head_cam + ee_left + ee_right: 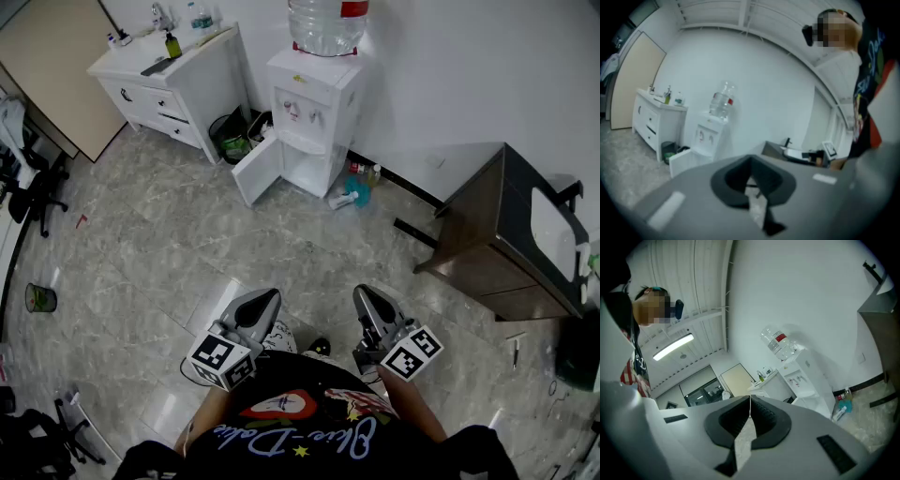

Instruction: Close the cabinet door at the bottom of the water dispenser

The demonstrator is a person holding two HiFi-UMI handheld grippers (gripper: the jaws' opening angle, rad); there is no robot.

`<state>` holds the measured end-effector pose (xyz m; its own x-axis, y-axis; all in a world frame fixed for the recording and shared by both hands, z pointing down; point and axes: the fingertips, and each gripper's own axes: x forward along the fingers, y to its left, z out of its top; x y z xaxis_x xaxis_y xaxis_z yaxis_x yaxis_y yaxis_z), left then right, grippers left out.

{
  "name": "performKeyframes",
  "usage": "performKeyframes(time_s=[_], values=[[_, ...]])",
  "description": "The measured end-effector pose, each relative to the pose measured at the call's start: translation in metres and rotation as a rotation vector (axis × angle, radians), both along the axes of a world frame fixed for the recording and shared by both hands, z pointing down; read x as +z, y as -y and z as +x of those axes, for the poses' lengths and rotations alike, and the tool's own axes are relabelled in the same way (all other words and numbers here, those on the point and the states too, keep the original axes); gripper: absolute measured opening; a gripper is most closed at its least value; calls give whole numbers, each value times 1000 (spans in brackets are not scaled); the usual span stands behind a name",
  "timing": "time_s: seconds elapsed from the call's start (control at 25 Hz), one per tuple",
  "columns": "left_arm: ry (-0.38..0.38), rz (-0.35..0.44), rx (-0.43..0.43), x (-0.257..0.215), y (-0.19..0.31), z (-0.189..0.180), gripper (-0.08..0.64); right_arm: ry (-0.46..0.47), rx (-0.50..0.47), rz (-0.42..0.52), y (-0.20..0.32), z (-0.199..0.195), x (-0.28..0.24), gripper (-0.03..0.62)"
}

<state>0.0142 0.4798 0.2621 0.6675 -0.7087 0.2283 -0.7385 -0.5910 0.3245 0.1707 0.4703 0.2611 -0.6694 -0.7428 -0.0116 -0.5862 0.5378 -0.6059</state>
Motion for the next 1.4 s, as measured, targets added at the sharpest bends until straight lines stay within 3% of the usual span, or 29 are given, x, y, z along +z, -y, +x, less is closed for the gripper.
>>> performKeyframes(time_s=[0.12, 0.32, 0.6, 0.76, 0.88, 1.08, 1.2, 1.4], values=[[-30, 13, -43, 1, 27, -14, -3, -11, 6, -31, 19, -7, 13, 17], [-24, 11, -6, 22, 85, -25, -3, -91, -4, -45, 78, -36, 32, 17], [-54, -22, 64, 40, 255, -66, -3, -83, 86, -94, 234, -89, 52, 17], [6, -50, 129, 60, 331, -89, -3, -159, 81, -89, 330, -135, 67, 17], [80, -43, 213, 92, 377, -103, -3, -252, 138, -132, 391, -153, 102, 17], [161, -35, 280, 155, 449, -123, -3, -263, 150, -180, 464, -181, 151, 17], [167, -83, 239, 204, 487, -130, -3, -240, 127, -223, 490, -195, 193, 17], [176, -152, 76, 282, 532, -142, -3, -253, 92, -282, 519, -206, 266, 17]])
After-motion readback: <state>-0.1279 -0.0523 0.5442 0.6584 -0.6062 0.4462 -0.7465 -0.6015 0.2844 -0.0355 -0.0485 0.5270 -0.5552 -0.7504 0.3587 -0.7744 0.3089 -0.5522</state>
